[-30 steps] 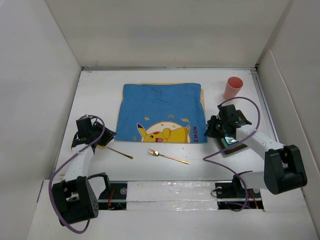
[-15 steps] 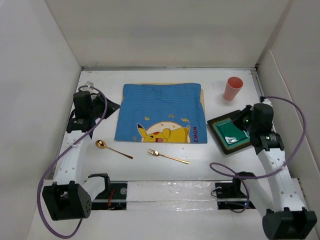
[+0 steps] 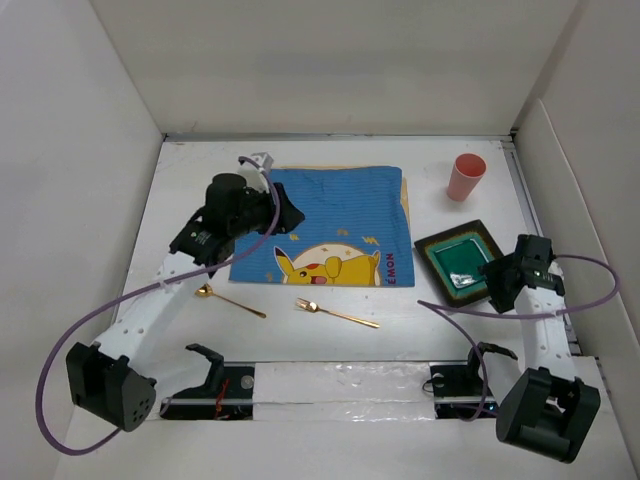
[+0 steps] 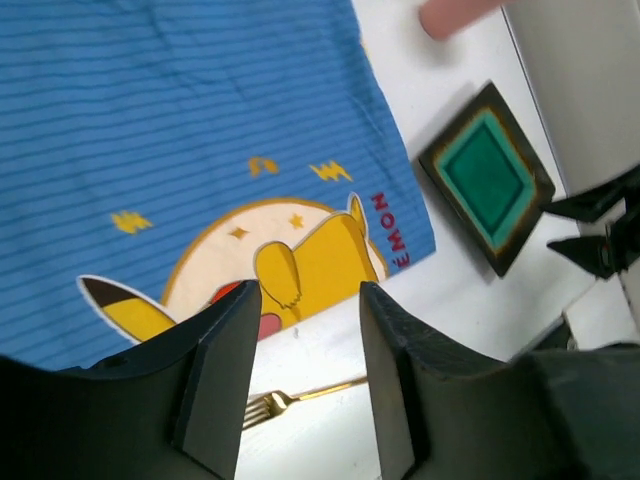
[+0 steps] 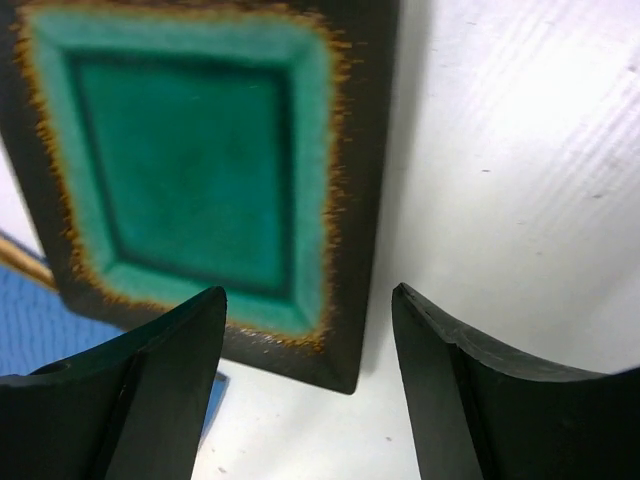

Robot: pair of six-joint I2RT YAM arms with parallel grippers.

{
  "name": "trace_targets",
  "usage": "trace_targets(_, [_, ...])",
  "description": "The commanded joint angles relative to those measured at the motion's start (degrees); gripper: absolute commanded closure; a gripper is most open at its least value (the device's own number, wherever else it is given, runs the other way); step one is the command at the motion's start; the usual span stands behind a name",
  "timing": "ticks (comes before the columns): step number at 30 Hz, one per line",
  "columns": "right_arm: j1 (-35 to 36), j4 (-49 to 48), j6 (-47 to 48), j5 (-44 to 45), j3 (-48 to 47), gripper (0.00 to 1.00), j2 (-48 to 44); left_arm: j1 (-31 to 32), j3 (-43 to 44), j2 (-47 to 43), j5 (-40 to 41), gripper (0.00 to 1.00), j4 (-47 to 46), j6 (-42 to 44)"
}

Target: Set the dinner table for one person

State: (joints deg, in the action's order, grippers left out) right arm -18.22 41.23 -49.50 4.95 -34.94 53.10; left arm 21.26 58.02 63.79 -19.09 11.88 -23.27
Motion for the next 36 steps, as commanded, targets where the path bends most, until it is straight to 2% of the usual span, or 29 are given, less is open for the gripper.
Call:
trace_targets(1, [-1.12,-0.35,-3.23,1.82,1.18,0.27,-0.72,6.59,1.05,-0.60,6.78,0.58,-0.01,5.51])
trace_targets(2, [-1.64,-1.15,-4.28,1.38,1.62,0.26,-0.02,8.17,0.52,-0.77,7.83,0.54,-0.10,5.51])
trace_targets(4, [-1.65,-2.12,-5.78,0.42,2.86,0.26,1.38,11.26,-1.23,-1.12,8.02,0.53,-1.06,5.25])
trace_targets(13, [-2.17,-17.31,-10.44,-4.51,9.09,0.30,10.08,12.67,-3.09,-2.00,7.14,0.53,-1.60,3.41])
trace_targets(14, [-2.17,-17.85,-11.06,-4.51,9.27,0.39,10.70,12.67,-3.17,-2.09,7.23,0.53,-1.60,3.14])
trace_targets(16, [-2.78,-19.34,-11.41,-4.51,9.27,0.45,12.19,12.67,-3.26,-2.70,8.01,0.53,-1.68,2.88])
trace_targets(20, [-3.32,-19.79,-11.76,-4.34,9.54,0.71,12.82,12.67,-4.14,-4.11,9.16,0.53,-2.47,2.09])
trace_targets(22, [-3.32,-18.83,-11.85,-3.72,9.45,0.87,11.59,12.67,-3.88,-4.64,10.04,0.53,-2.13,1.73])
trace_targets(24, [-3.84,-17.86,-11.24,-2.85,8.84,0.94,8.08,12.67,-3.09,-4.55,10.74,0.53,-1.69,1.82])
trace_targets(25, [-3.84,-16.20,-10.80,-1.28,8.40,1.00,6.59,12.67,-2.83,-4.55,10.92,0.53,-1.51,1.91])
trace_targets(30, [-3.84,-11.18,-3.87,1.38,2.17,1.00,-3.86,12.67,0.42,-4.29,13.55,0.54,0.33,2.79])
trace_targets(36, [1.16,-4.41,1.94,4.63,-11.89,1.00,-7.13,12.67,6.75,-2.71,18.38,0.54,3.05,3.84])
